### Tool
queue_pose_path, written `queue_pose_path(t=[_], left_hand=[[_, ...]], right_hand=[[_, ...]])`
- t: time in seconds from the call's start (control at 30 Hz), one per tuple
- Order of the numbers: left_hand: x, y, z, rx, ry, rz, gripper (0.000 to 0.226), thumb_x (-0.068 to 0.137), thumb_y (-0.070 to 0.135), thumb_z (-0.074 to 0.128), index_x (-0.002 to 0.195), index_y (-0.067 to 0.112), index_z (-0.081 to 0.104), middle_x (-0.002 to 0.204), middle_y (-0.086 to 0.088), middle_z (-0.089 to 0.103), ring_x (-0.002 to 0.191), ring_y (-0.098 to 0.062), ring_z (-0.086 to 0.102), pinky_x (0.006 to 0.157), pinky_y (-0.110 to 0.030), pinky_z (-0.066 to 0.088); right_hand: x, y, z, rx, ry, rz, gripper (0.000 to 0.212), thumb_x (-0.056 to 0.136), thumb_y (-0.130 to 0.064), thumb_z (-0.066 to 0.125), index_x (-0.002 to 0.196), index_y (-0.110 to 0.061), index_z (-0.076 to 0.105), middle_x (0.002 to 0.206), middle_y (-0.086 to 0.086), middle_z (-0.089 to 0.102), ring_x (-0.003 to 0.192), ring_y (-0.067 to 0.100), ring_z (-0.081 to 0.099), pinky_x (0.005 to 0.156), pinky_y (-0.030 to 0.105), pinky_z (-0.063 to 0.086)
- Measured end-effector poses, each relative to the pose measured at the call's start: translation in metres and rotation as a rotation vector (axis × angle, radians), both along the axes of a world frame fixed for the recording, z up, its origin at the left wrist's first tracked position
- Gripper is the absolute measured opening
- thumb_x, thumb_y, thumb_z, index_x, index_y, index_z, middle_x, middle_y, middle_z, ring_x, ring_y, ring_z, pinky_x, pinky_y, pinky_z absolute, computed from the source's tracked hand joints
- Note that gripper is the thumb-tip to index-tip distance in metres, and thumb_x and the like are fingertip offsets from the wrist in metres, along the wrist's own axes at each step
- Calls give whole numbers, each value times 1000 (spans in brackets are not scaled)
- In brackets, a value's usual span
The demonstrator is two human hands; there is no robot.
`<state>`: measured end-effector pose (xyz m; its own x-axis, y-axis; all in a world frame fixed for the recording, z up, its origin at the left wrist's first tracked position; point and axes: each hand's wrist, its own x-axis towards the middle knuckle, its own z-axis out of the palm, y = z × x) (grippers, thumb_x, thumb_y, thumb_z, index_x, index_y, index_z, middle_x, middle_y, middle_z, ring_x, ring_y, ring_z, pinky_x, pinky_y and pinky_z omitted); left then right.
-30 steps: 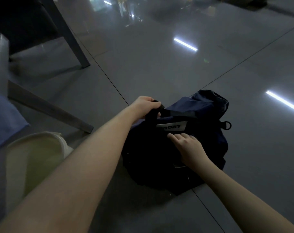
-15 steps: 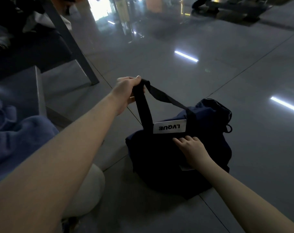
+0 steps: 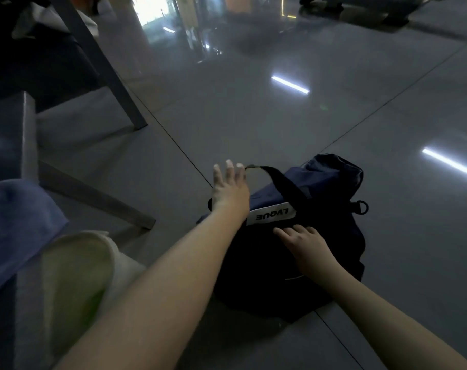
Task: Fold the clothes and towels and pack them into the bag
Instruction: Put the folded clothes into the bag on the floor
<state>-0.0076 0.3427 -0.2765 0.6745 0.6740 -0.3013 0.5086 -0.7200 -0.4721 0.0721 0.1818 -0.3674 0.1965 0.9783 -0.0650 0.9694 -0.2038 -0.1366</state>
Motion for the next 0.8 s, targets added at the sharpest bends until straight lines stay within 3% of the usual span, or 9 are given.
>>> queue_pose_path(t=[0.03,0.07,0.13,0.2,0.23,0.37,0.47,0.63,0.8], left_hand=[[-2,-4,-12,36,-37,-95,61,94,17,38,151,9,17,158,-18,-1,144,-42,0,113,-58,-3],[-5,-8,-23,81,-104,-249,59,90,18,40,148,15,30,158,-18,9,144,-41,9,114,-57,2],[-7,-16,-30,105,-107,-570,43,84,23,42,122,22,62,145,-11,44,134,-31,40,110,-47,23],[-8,-20,-38,24,-32,-769,38,89,19,37,115,19,65,134,-5,54,122,-24,50,103,-40,33],[-9,-20,-42,-20,-10,-765,37,94,19,36,124,16,58,136,-5,50,122,-25,48,101,-40,34],[-4,-15,-49,-110,12,-278,45,97,26,43,139,12,34,140,-9,34,125,-30,39,103,-49,29],[-4,-9,-63,-144,80,-170,47,98,20,42,142,8,30,141,-10,35,126,-31,41,105,-52,27],[-9,-9,-88,-167,5,-25,54,98,19,43,144,5,20,139,-14,39,122,-34,47,106,-54,26],[-7,-11,-96,-146,18,-101,33,97,15,43,130,9,42,129,-13,50,115,-30,54,96,-41,36]], right_hand=[[0,-1,-1,13,4,2,61,82,-12,57,140,-18,41,122,5,60,112,29,55,90,40,43],[1,-1,-2,10,10,11,59,79,-12,60,136,-17,46,116,5,64,106,30,58,85,40,45],[4,-1,-5,29,4,24,61,67,-10,69,126,-15,55,100,5,68,90,31,64,72,40,50],[7,-1,-6,69,-15,9,66,49,-9,80,114,-13,64,83,3,69,72,28,66,57,37,52],[6,-2,-7,82,-13,1,69,44,-9,83,111,-13,66,81,2,70,69,27,66,55,37,53],[7,-8,-9,110,16,0,73,47,-11,85,116,-13,63,91,3,71,78,27,68,61,38,54],[13,-10,-10,156,21,-9,73,46,-12,86,115,-13,62,91,3,71,78,26,68,60,38,54],[22,-17,-18,196,26,-16,77,39,-10,86,112,-14,63,90,1,71,76,25,68,59,37,54],[21,-20,-25,223,18,16,76,41,-9,86,114,-12,63,93,3,72,77,26,68,60,38,54]])
